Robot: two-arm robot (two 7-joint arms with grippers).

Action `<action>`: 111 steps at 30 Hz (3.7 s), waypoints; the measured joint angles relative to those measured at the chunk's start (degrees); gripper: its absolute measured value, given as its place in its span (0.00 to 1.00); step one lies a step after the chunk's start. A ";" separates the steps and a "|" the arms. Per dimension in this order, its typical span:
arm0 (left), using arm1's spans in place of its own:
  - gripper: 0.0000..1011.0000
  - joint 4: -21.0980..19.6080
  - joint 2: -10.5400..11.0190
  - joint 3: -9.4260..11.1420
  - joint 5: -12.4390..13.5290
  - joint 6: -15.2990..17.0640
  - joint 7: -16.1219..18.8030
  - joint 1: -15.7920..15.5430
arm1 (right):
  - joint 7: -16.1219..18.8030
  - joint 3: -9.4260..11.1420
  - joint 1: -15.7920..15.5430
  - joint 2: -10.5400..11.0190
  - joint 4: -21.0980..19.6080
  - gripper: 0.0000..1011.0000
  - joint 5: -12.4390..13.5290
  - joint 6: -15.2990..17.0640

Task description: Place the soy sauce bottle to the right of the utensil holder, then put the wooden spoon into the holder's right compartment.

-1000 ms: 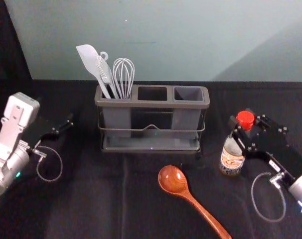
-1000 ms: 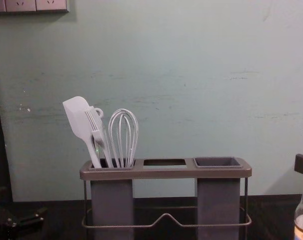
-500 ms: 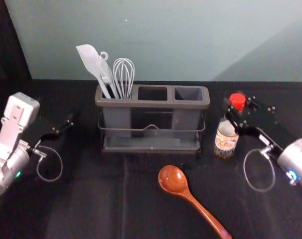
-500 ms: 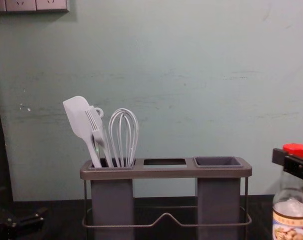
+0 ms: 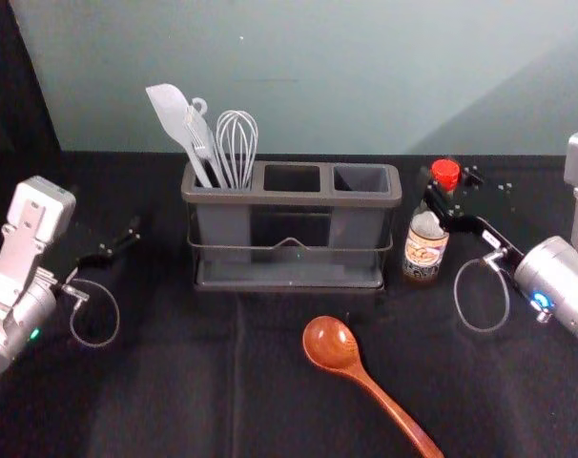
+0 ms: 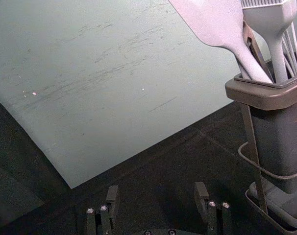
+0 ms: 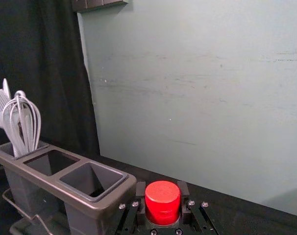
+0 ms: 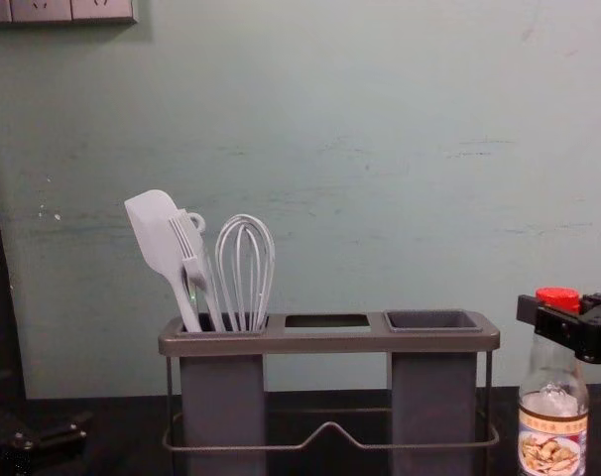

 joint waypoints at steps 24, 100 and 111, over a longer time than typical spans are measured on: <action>0.99 0.00 0.00 0.00 0.00 0.00 0.00 0.00 | 0.39 -1.23 2.07 -1.17 4.26 0.50 0.65 -2.41; 0.99 0.00 0.00 0.00 0.00 0.00 0.00 0.00 | -3.24 -10.18 -13.86 -2.62 -10.80 0.99 -9.07 1.30; 0.99 0.00 0.00 0.00 0.00 0.00 0.00 0.00 | -3.22 -10.65 -14.04 -2.55 -11.23 0.99 -9.37 3.06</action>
